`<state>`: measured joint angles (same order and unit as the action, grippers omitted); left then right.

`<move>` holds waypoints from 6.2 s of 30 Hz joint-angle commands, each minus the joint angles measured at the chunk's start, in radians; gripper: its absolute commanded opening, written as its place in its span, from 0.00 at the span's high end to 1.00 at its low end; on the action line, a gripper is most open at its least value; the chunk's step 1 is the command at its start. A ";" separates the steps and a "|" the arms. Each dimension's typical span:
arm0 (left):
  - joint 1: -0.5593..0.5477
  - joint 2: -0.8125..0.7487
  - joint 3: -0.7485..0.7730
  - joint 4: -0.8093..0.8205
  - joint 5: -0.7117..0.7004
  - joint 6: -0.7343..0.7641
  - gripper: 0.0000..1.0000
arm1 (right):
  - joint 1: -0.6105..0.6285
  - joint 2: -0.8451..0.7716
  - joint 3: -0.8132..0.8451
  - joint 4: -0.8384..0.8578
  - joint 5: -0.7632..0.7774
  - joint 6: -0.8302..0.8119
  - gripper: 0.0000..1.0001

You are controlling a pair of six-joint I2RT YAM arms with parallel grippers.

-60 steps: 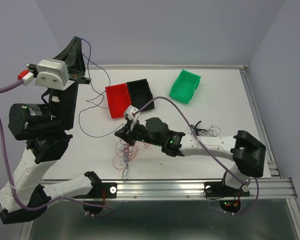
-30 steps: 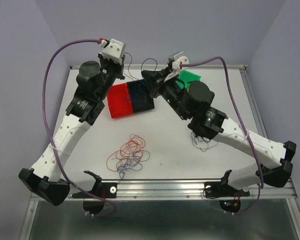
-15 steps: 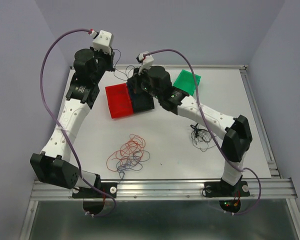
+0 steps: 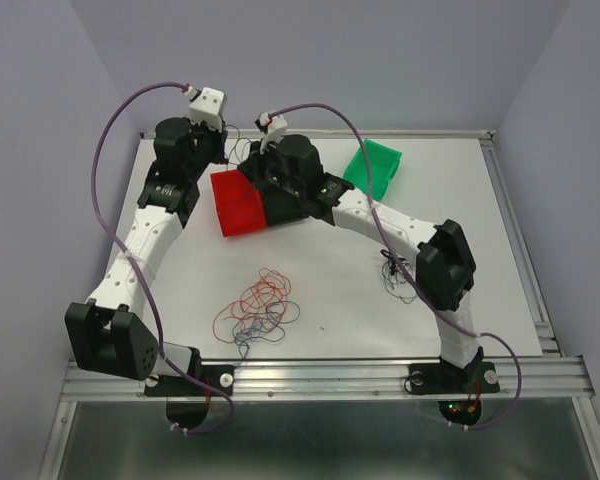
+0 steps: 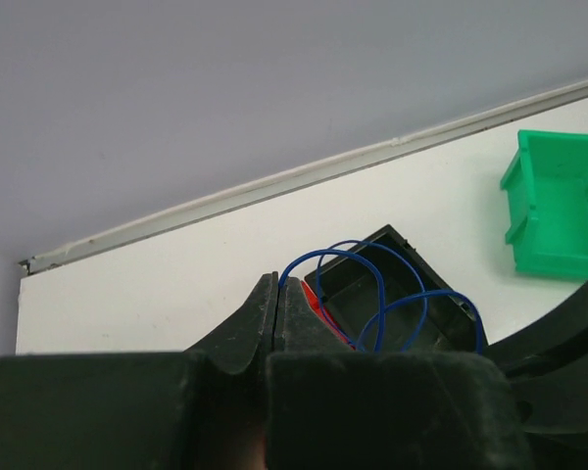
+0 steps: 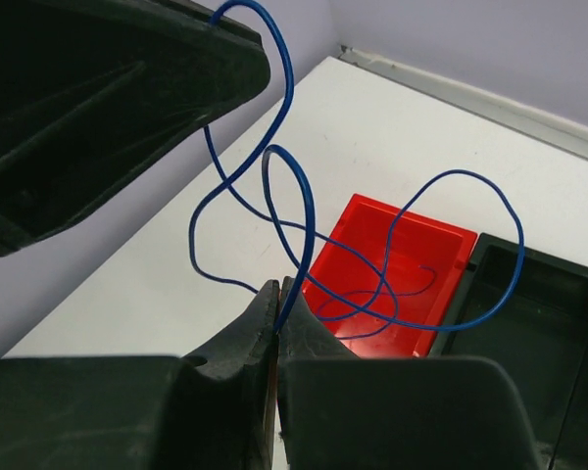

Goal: Untangle the cables

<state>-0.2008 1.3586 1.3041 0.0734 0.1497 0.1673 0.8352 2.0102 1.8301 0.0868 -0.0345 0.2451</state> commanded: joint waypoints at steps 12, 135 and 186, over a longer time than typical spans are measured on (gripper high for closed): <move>0.069 0.082 -0.077 0.177 -0.049 -0.012 1.00 | -0.034 0.179 0.031 0.254 -0.157 0.028 1.00; -0.060 -0.069 -0.417 0.111 -0.001 0.196 0.32 | 0.073 -0.310 -0.767 0.021 -0.048 -0.033 0.34; -0.029 -0.444 -0.589 0.249 0.567 0.107 0.29 | 0.140 -0.909 -0.730 0.051 -0.010 -0.044 0.99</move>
<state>-0.2405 1.0069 0.7597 0.2092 0.6106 0.3222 0.9703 1.1175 1.0103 0.1314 -0.1272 0.2070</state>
